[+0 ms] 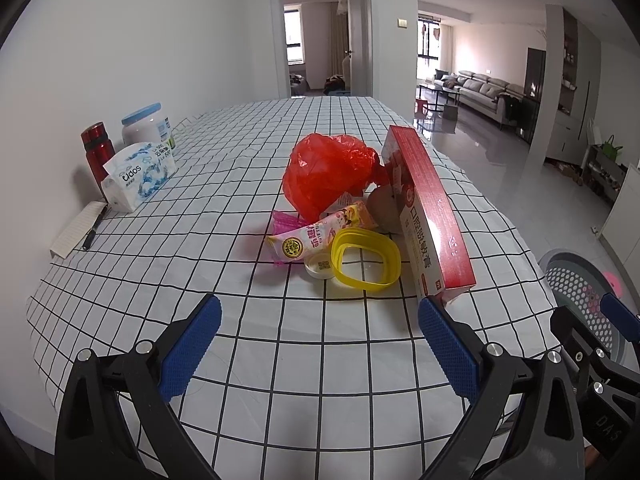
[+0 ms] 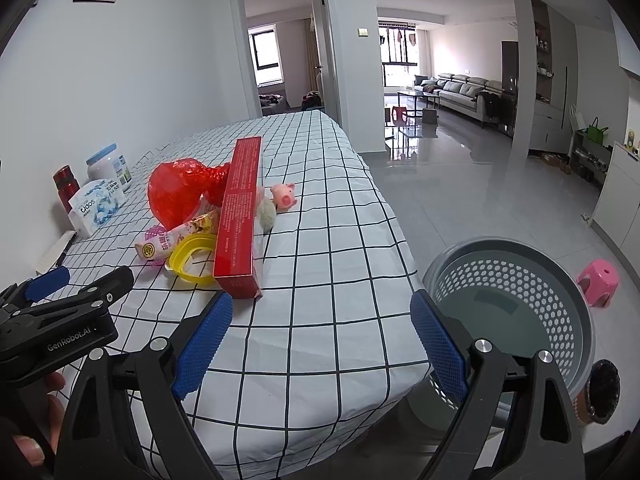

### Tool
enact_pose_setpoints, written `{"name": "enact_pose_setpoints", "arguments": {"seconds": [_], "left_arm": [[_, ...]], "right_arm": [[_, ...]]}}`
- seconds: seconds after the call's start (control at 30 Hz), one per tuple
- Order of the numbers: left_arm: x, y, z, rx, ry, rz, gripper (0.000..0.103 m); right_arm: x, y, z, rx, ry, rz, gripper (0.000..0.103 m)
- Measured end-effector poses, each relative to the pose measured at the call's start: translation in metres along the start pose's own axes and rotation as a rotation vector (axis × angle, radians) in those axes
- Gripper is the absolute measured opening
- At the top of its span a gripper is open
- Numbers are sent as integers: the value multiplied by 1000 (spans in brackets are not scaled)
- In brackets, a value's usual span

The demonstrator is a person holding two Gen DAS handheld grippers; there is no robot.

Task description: Collect trash

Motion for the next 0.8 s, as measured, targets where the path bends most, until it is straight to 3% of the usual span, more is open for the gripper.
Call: {"name": "enact_pose_setpoints", "arguments": {"seconds": [0.8], "left_arm": [[0,2,1,0,-1,-1,97]], "right_arm": [[0,0,0,2,-2,-2,86]]}}
Point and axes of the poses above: each gripper's, at about its wrist camera, not at the fingertips, and x roughly the way its jaws point, z to its left, y to its underside, the point moved 2 cm from there along x, roughly the way its jaws point, and after that the axes turned 4 degrees about -z, right-handed, at the moved point
